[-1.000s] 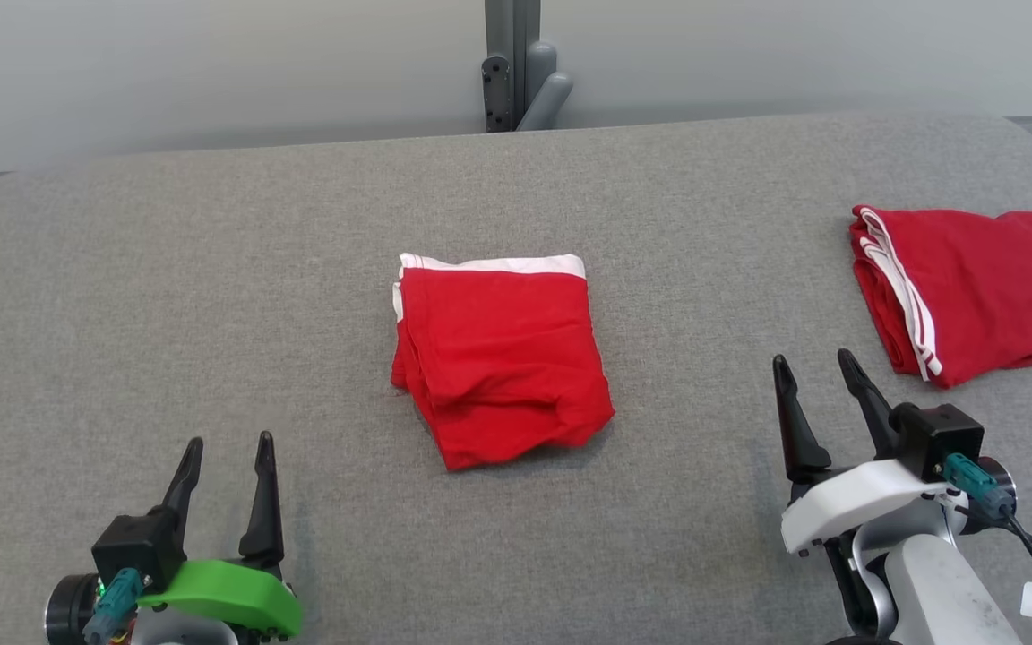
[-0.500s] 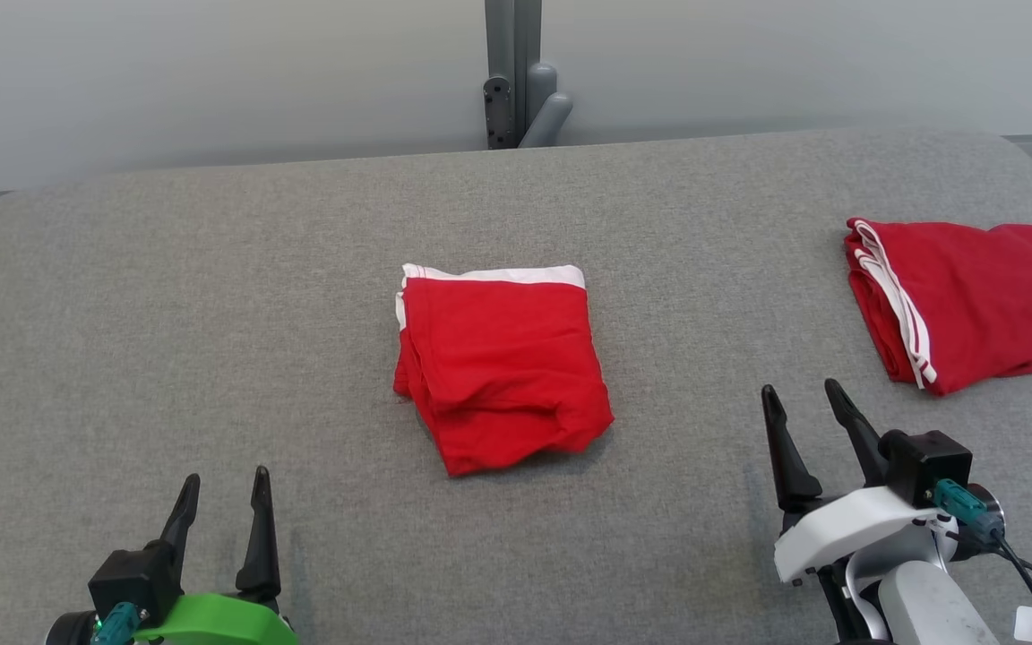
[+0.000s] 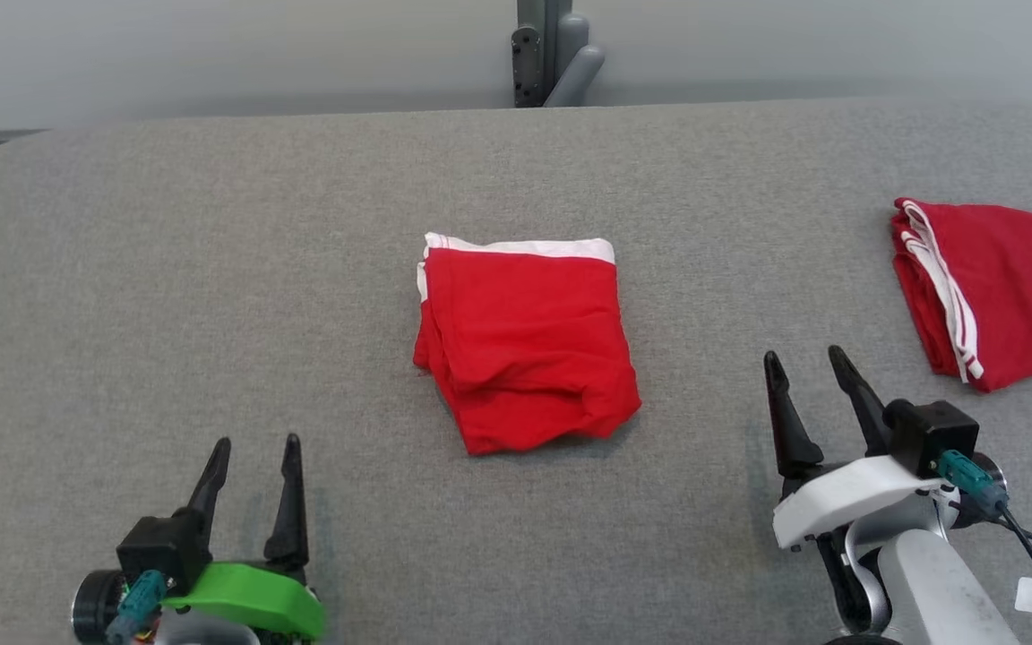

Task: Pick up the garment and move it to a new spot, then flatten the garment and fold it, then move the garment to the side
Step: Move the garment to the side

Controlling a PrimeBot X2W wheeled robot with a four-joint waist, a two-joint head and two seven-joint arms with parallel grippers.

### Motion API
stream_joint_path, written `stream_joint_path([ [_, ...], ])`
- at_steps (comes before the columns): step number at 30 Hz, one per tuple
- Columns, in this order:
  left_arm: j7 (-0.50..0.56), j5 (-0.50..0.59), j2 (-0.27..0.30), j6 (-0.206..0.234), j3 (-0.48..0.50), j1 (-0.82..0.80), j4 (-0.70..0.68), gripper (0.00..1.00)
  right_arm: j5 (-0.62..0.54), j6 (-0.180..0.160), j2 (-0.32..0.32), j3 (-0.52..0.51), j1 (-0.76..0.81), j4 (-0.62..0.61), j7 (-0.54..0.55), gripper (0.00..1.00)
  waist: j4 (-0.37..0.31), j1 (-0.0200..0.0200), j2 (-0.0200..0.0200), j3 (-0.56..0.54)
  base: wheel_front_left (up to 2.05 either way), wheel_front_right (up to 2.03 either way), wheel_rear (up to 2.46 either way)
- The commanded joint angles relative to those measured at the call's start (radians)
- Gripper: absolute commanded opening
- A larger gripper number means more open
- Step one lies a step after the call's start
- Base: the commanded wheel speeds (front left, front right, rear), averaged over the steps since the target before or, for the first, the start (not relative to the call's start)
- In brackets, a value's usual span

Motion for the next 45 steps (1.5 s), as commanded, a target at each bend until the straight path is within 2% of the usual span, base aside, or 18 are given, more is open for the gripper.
stream_joint_path([
  [1,0.001,-0.007,0.001,0.002,-0.016,-0.022,-0.004,1.00,0.009,0.000,-0.003,0.003,-0.025,0.001,-0.003,1.00,0.055,0.0000,0.0000,0.051,0.00,0.00,0.00],
  [8,0.001,-0.025,0.001,0.002,-0.107,-0.065,0.016,1.00,-0.003,0.000,-0.004,0.027,-0.114,0.035,-0.003,1.00,0.193,0.0000,0.0000,0.116,0.00,0.00,0.00],
  [13,0.001,-0.040,0.002,0.002,-0.133,-0.059,0.025,1.00,0.077,0.000,-0.004,0.026,-0.162,0.124,-0.003,1.00,0.272,0.0000,0.0000,0.129,0.00,0.00,0.00],
  [20,0.001,-0.035,0.002,0.002,-0.125,-0.047,0.024,1.00,0.192,0.000,-0.004,0.027,-0.220,0.259,-0.003,1.00,0.312,0.0000,0.0000,0.134,0.00,0.00,0.00],
  [24,0.001,-0.045,0.001,0.002,-0.117,-0.050,0.025,1.00,0.215,0.000,-0.004,0.024,-0.242,0.339,-0.003,1.00,0.318,0.0000,0.0000,0.138,0.00,0.00,0.00],
  [25,0.001,-0.047,0.002,0.002,-0.117,-0.052,0.022,1.00,0.227,0.000,-0.004,0.038,-0.255,0.363,-0.002,0.61,0.318,0.0000,0.0000,0.140,0.00,0.00,0.00],
  [26,0.001,-0.048,0.002,0.002,-0.116,-0.054,0.021,1.00,0.233,0.000,-0.004,0.041,-0.257,0.371,-0.001,0.15,0.316,0.0000,0.0000,0.142,0.00,0.00,0.00],
  [27,0.001,-0.047,0.002,0.002,-0.118,-0.057,0.019,1.00,0.237,0.000,-0.003,0.043,-0.255,0.379,0.000,0.00,0.312,0.0000,0.0000,0.143,0.00,0.00,0.00],
  [31,0.001,-0.045,0.002,0.002,-0.120,-0.066,0.022,1.00,0.242,0.000,-0.004,0.028,-0.262,0.370,-0.001,0.00,0.289,0.0000,0.0000,0.139,0.00,0.00,0.00],
  [35,0.001,-0.027,0.002,0.002,-0.124,-0.069,0.015,1.00,0.245,0.000,-0.004,0.014,-0.245,0.331,-0.001,0.00,0.232,0.0000,0.0000,0.118,0.00,0.00,0.00],
  [39,0.001,-0.010,0.002,0.002,-0.113,-0.061,0.015,1.00,0.270,0.000,-0.004,0.035,-0.220,0.294,-0.002,0.00,0.122,0.0000,0.0000,0.093,0.00,0.00,0.00],
  [45,0.001,0.002,0.002,0.002,-0.121,-0.074,0.009,1.00,0.275,0.000,-0.004,0.066,-0.179,0.260,-0.001,0.00,-0.089,0.0000,0.0000,0.072,0.00,0.00,0.00],
])
